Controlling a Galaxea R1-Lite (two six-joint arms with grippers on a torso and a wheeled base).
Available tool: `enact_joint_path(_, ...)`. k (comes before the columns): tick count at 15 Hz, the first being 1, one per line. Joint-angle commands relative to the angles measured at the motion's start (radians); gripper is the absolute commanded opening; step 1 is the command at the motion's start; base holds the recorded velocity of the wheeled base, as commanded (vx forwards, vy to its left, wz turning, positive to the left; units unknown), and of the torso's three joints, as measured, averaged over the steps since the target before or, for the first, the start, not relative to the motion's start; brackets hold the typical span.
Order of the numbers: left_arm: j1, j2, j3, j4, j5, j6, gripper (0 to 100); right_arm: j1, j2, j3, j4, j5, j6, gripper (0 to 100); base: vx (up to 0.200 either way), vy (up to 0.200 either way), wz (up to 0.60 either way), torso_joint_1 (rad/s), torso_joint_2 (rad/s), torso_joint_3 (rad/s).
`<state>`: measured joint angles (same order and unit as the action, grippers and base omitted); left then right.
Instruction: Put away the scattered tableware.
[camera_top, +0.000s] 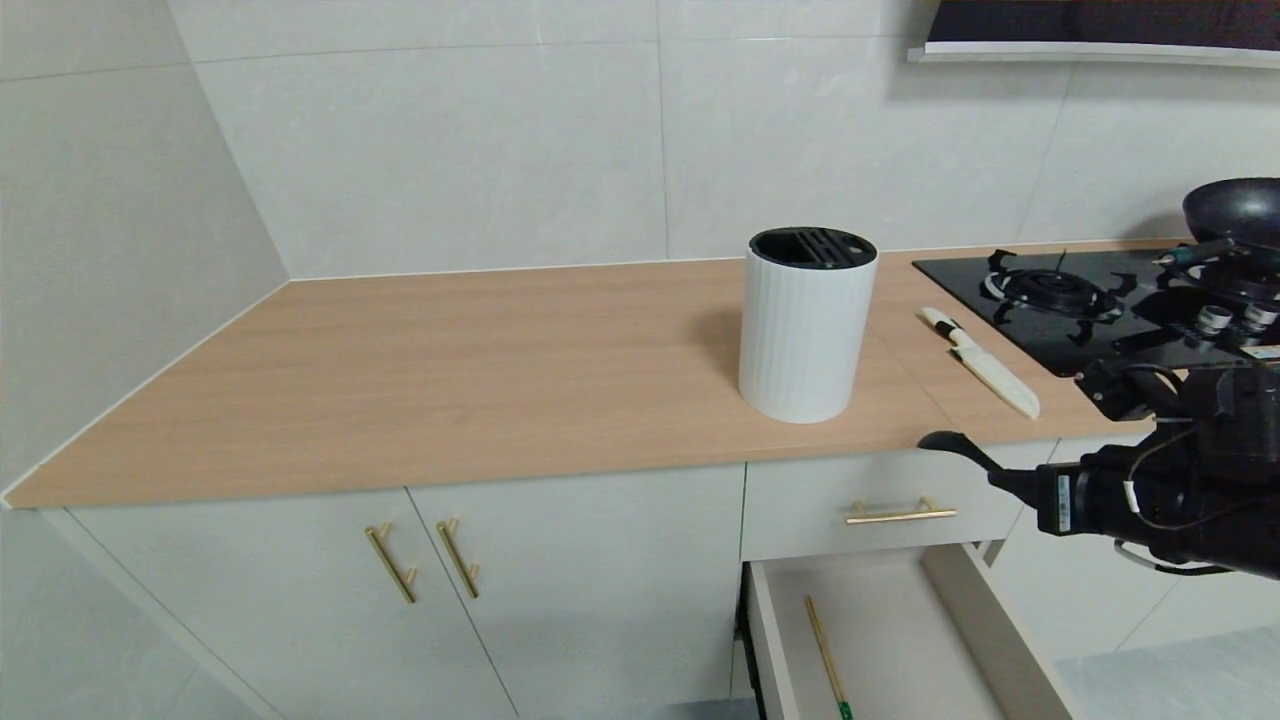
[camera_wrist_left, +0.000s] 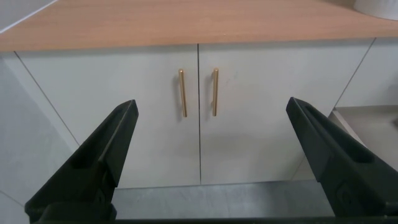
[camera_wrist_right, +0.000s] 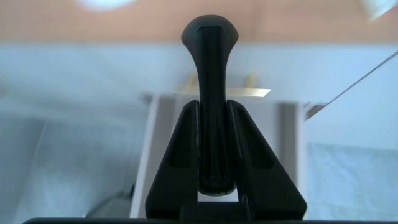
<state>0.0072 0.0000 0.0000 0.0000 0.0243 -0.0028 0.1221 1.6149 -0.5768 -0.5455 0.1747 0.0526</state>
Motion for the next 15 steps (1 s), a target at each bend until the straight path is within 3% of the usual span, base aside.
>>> enact_joint_path(1, 0.0, 0.0, 0.0, 0.0, 0.0, 0.0, 100, 0.024, -0.013, 0.035, -0.001, 0.0, -0.013, 0, 0.0, 0.0, 0.0, 0.0, 0.0, 0.0)
enact_joint_path(5, 0.0, 0.0, 0.0, 0.0, 0.0, 0.0, 100, 0.034, 0.005, 0.077, -0.001, 0.019, -0.071, 0, 0.0, 0.0, 0.0, -0.03, 0.06, 0.038)
enact_joint_path(15, 0.0, 0.0, 0.0, 0.0, 0.0, 0.0, 100, 0.068, 0.054, 0.086, -0.001, 0.017, -0.072, 0, 0.0, 0.0, 0.0, -0.19, 0.47, 0.272)
